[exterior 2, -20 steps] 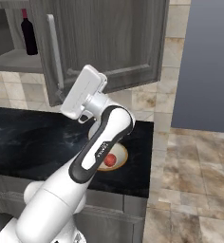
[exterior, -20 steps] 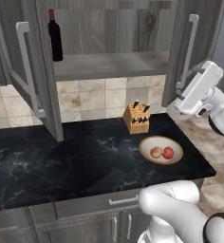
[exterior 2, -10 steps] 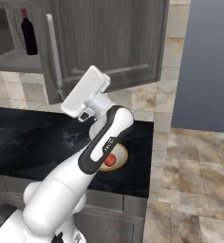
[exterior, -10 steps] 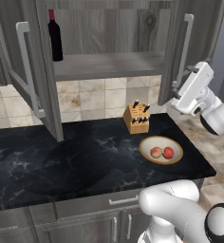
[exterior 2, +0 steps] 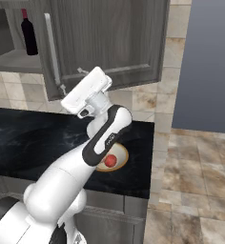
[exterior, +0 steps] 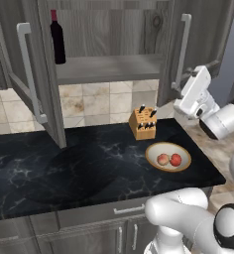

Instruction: Open the cabinet. Pick the peach and peach from the cabinet and place them into the bowl. Then close the cabinet.

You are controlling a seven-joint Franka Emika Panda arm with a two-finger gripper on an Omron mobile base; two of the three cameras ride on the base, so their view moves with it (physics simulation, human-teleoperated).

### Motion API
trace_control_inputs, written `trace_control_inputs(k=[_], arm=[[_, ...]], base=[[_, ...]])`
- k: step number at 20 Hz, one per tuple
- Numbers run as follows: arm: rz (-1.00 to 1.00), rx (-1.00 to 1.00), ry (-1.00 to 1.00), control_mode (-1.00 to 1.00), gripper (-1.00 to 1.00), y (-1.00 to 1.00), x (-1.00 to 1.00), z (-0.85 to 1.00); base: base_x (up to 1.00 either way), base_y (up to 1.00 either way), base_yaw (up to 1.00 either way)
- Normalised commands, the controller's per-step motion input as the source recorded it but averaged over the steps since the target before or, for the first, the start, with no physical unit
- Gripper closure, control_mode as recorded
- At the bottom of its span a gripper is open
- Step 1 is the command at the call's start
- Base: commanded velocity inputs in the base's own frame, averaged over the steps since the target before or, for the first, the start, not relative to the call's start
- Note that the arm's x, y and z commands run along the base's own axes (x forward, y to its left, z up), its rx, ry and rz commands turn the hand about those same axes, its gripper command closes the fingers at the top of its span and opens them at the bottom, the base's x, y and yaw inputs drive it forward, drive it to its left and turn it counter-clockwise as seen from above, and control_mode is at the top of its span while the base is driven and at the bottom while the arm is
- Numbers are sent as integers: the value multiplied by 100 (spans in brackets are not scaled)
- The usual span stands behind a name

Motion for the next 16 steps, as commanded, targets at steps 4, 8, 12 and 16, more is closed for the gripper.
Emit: trace_control_inputs(k=[4, 8, 12, 16], arm=[[6, 11, 29, -100, -100, 0, 57, -1], [1, 7, 44, -100, -100, 0, 56, 0], [-1, -6, 51, -100, -100, 24, 47, -27], [-19, -22, 54, -100, -100, 4, 20, -64]], base=[[0, 0, 0], [0, 0, 0], [0, 0, 0], [0, 0, 0]])
